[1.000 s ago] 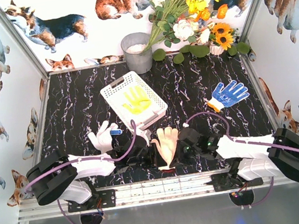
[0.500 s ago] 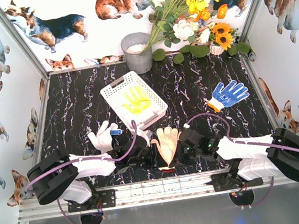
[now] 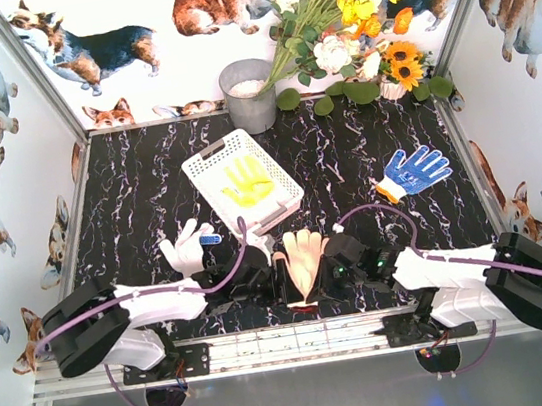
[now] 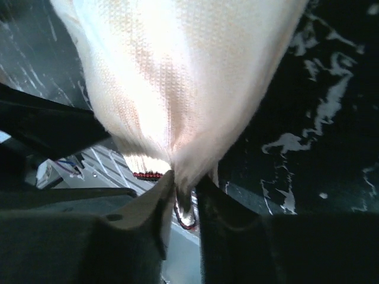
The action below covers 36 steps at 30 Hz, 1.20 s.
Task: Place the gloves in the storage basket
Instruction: Pair the glove with the glove.
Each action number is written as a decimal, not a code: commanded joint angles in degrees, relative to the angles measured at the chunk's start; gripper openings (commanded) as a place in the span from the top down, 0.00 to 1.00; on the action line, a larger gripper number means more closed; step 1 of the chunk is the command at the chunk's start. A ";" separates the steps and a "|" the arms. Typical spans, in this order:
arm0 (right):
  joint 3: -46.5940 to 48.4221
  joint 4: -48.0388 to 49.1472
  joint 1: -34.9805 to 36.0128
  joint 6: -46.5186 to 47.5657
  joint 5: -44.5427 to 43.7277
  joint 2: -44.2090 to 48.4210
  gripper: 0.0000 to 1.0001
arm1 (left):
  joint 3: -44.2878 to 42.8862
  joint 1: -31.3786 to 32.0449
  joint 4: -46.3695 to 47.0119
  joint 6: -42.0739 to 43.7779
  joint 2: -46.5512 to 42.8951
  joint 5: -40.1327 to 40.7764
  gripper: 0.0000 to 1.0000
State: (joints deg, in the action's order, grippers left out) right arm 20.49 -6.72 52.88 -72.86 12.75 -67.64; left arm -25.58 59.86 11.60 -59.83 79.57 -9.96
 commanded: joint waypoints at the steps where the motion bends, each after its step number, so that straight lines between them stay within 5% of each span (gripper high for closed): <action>1: 4.12 -6.69 0.25 4.03 -3.11 2.98 0.70 | -2.43 0.31 -14.04 4.20 -4.25 8.38 0.41; 7: 9.98 -23.21 0.18 9.41 -10.26 8.90 0.49 | -4.21 0.33 -23.12 6.49 -10.21 13.98 0.36; 12: 13.18 -29.80 -0.12 12.82 -15.32 13.35 0.43 | -5.91 0.43 -19.52 8.24 -12.59 11.62 0.46; 23: 10.58 -19.46 -0.32 10.79 -5.98 10.93 0.87 | -8.17 1.96 -4.30 7.25 -4.50 4.54 0.73; 31: 10.27 -14.89 -0.38 11.38 -5.16 4.36 0.93 | -8.03 2.29 2.90 7.37 2.84 4.52 0.81; 36: 8.06 -11.91 -0.37 10.61 -5.83 0.81 0.94 | -8.31 2.31 -0.67 8.78 6.37 6.71 0.85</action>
State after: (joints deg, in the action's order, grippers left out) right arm 30.20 -23.55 52.71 -61.82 7.51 -65.30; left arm -32.71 61.82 10.98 -52.60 84.07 -4.99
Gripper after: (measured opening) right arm 0.059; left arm 0.159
